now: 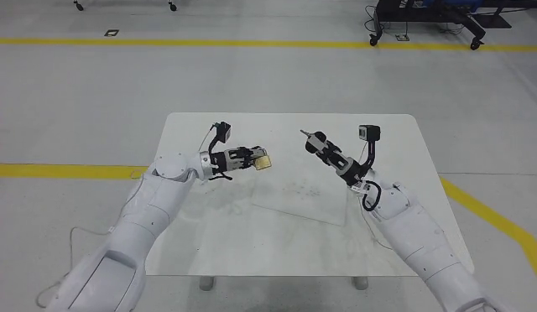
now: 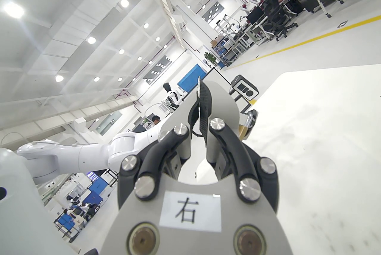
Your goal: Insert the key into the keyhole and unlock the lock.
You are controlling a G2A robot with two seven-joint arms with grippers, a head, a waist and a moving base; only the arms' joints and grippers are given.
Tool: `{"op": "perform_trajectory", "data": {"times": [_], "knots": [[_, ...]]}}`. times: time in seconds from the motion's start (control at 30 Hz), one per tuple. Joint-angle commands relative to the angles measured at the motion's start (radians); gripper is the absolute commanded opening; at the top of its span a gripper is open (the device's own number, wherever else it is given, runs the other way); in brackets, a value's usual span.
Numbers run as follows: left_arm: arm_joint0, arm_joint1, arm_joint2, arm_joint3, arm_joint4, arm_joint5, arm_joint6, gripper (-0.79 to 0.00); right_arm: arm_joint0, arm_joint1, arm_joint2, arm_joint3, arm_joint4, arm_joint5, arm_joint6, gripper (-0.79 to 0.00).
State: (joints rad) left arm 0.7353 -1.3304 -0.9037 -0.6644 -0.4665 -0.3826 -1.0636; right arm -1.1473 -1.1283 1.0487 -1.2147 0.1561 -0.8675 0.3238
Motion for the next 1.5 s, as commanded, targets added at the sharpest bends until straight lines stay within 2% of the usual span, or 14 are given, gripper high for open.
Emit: {"op": "perform_trajectory", "data": {"times": [0.0, 0.13, 0.2, 0.37, 0.43, 0.5, 0.53, 1.1, 1.2, 1.33, 1.47], "knots": [[0.024, -0.004, -0.028, 0.002, -0.137, 0.100, 0.000, -0.785, 0.000, 0.000, 0.000, 0.000, 0.000, 0.000, 0.000, -0.785], [0.008, -0.015, -0.020, 0.056, -0.176, 0.293, -0.015, -0.785, -0.025, 0.005, 0.022, -0.028, -0.075, 0.024, -0.013, -0.785], [-0.011, -0.022, -0.018, 0.078, -0.192, 0.338, -0.016, -0.785, -0.041, 0.008, 0.033, -0.042, -0.111, 0.020, -0.008, -0.785], [-0.060, -0.056, 0.022, 0.134, -0.221, 0.539, -0.039, -0.785, -0.054, 0.019, 0.081, -0.107, -0.345, 0.075, -0.043, -0.785], [-0.077, -0.072, 0.042, 0.158, -0.229, 0.603, -0.064, -0.785, -0.064, 0.023, 0.107, -0.150, -0.466, 0.136, -0.083, -0.785], [-0.094, -0.085, 0.058, 0.183, -0.224, 0.615, -0.082, -0.785, -0.075, 0.023, 0.116, -0.186, -0.504, 0.172, -0.106, -0.785], [-0.093, -0.091, 0.064, 0.193, -0.236, 0.624, -0.135, -0.785, -0.075, 0.023, 0.116, -0.186, -0.504, 0.172, -0.106, -0.785], [-0.093, -0.091, 0.064, 0.193, -0.236, 0.624, -0.135, -0.785, -0.074, 0.024, 0.117, -0.195, -0.524, 0.173, -0.100, -0.785], [-0.093, -0.091, 0.064, 0.193, -0.236, 0.624, -0.135, -0.785, -0.072, 0.034, 0.139, -0.241, -0.710, 0.195, -0.085, -0.785], [-0.070, -0.088, 0.079, 0.143, -0.161, 0.623, 0.008, -0.785, -0.111, 0.044, 0.152, -0.335, -1.007, 0.219, -0.134, -0.785], [-0.047, -0.082, 0.067, 0.095, -0.147, 0.630, 0.080, -0.785, -0.141, 0.053, 0.140, -0.436, -1.380, 0.336, -0.159, -0.785]]}}
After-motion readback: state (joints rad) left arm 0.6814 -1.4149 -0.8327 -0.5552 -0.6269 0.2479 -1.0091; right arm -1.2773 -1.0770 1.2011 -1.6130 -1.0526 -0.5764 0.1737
